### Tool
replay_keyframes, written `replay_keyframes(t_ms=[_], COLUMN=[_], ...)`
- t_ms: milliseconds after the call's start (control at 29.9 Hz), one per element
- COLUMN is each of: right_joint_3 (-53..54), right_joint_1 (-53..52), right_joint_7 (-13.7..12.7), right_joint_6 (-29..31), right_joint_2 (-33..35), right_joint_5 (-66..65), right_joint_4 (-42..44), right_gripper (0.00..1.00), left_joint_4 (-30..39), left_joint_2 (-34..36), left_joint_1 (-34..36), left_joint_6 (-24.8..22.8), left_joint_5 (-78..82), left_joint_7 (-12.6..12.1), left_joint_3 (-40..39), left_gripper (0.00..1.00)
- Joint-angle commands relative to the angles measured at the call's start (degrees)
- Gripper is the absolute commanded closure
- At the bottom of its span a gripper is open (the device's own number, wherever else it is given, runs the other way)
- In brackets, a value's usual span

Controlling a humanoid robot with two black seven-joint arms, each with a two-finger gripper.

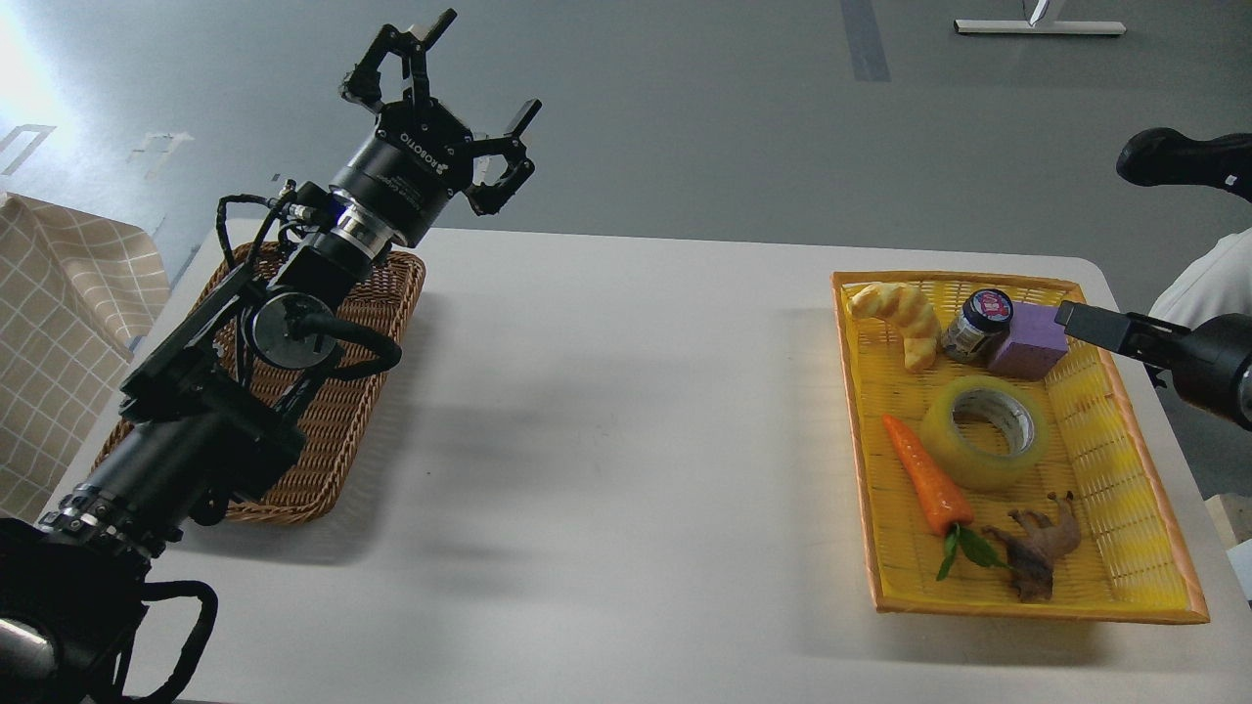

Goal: Place and transfer tape with both arms
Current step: 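Lower the right gripper into the tray and grasp the yellow tape roll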

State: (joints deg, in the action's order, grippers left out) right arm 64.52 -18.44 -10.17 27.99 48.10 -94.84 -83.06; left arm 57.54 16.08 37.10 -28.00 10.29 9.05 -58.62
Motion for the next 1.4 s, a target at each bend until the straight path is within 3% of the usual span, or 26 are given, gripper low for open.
replay_keyframes(t_ms=[0,735,935,1069,1370], right_joint_3=[-0.10,-8.27,-8.54,-9.94,-10.38], right_joint_1=[2.17,2.09,1.21,0.16,-0.19], right_joint_7=[0.06,0.33,0.33,0.33,0.33], right_joint_6=[0.01,0.01,0.01,0.01,0.01], right_joint_2=[-0.38,-7.49,-8.64,-8.73,-9.52], right_joint_5=[-4.73,-16.61,-16.61,-16.87,-16.79], right_joint_4=[0.27,5.01,5.72,5.72,6.77], right_gripper=[0.02,0.07,0.19,0.37,0.45], left_joint_4=[-0.06,-0.06,-0.06,-0.06,-0.06], left_joint_2=[0.00,0.00,0.00,0.00,0.09], left_joint_1=[-0.09,-0.18,-0.27,-0.27,-0.18], left_joint_6=[0.00,0.00,0.00,0.00,0.00], left_joint_5=[0.00,-0.09,0.00,-0.09,-0.09], left_joint_7=[0.00,0.00,0.00,0.00,0.00], left_joint_3=[-0.01,-0.01,-0.01,-0.01,-0.01], left_gripper=[0.02,0.02,0.02,0.02,0.02])
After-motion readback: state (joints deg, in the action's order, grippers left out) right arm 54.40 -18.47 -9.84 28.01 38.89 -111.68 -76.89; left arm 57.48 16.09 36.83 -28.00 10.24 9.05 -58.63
